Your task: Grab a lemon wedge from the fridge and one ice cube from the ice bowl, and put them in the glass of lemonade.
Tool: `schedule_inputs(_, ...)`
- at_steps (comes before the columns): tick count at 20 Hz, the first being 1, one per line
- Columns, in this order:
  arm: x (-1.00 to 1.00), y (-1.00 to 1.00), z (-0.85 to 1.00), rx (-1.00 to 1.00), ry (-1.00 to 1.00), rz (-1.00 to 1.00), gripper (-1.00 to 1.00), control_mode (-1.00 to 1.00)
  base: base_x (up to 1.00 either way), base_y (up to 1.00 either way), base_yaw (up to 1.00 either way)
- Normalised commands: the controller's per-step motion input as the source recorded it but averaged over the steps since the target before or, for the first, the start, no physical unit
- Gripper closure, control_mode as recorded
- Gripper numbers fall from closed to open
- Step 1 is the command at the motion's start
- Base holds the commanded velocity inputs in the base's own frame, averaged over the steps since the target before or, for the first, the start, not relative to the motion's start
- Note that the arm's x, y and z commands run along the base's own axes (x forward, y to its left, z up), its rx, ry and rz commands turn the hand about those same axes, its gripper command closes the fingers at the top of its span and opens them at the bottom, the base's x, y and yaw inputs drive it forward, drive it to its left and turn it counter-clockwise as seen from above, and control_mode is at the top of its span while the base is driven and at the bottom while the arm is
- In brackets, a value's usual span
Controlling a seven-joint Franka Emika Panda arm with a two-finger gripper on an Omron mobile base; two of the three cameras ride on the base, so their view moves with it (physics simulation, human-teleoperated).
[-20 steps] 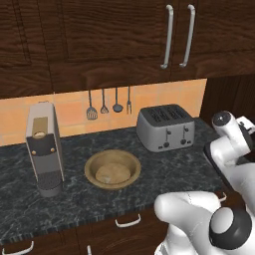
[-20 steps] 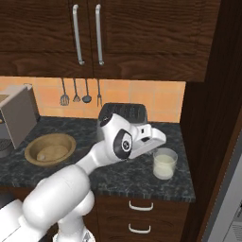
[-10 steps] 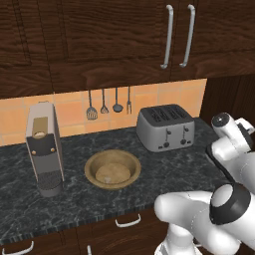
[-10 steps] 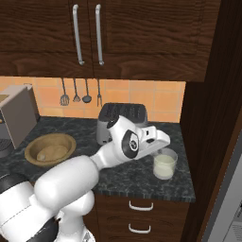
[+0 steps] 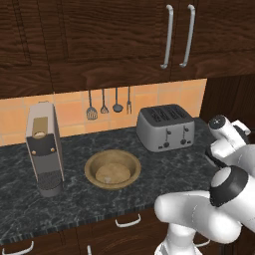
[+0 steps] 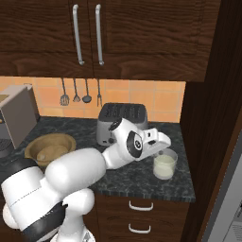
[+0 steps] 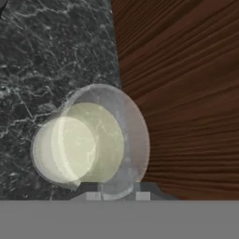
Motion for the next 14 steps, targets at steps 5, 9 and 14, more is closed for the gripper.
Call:
schedule_inputs(5,0.18,-0.05,-0.17,0.00,0.01,0.00,1.00,-1.00,0.00,0.00,0.00)
schedule_inputs(9,0.20,-0.10,-0.20,0.00,0.00,0.00,1.00,-1.00,0.00,0.00,0.00)
schedule_inputs(14,0.21,-0.18,-0.16,0.00,0.00,0.00,1.00,-1.00,0.00,0.00,0.00)
